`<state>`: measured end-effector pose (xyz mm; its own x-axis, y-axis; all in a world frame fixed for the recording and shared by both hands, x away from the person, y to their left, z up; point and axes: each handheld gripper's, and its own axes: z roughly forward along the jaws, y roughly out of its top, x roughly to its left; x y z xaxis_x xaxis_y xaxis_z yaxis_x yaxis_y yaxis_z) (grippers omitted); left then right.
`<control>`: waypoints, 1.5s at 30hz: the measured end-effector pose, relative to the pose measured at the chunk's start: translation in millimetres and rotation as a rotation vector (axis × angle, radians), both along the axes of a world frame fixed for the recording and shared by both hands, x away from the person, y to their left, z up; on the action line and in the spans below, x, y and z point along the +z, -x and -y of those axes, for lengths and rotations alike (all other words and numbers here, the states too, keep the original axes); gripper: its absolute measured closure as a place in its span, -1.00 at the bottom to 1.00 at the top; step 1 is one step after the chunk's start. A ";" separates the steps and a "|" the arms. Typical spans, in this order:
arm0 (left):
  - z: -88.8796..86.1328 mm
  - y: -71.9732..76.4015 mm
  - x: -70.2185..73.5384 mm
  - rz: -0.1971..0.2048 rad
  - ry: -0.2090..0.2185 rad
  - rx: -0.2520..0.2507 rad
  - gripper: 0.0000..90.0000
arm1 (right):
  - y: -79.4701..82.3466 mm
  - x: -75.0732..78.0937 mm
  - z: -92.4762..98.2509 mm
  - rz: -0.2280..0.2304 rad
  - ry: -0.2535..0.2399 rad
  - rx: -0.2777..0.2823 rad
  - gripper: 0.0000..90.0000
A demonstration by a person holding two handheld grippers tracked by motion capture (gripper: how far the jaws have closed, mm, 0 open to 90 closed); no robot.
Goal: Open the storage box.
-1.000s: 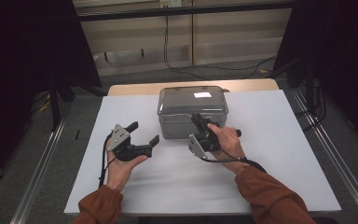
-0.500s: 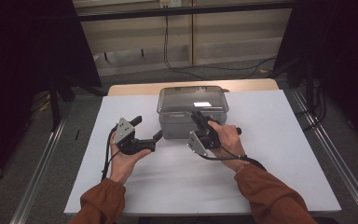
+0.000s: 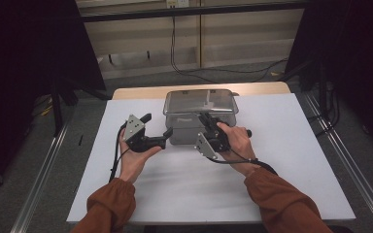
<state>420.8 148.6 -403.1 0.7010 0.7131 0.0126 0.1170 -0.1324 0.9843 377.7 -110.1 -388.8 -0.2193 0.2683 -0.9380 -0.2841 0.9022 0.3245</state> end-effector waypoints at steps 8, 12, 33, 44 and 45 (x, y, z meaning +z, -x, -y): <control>7.5 -10.0 5.1 0.039 -0.019 -0.009 -0.86 | -2.5 5.6 0.3 0.004 -0.010 0.002 0.80; 9.3 -16.1 8.1 0.051 -0.028 -0.015 -0.80 | -3.3 7.7 0.8 0.002 -0.009 0.002 0.80; 18.2 -39.2 12.8 0.133 -0.044 -0.018 -0.06 | -7.0 14.4 1.5 0.002 -0.012 0.010 0.81; 21.4 -43.5 12.5 0.181 -0.069 -0.013 -0.05 | -7.3 14.3 0.8 0.005 -0.019 0.011 0.81; 22.0 -43.9 12.1 0.178 -0.063 -0.021 -0.06 | -7.3 14.2 0.6 0.005 -0.017 0.012 0.81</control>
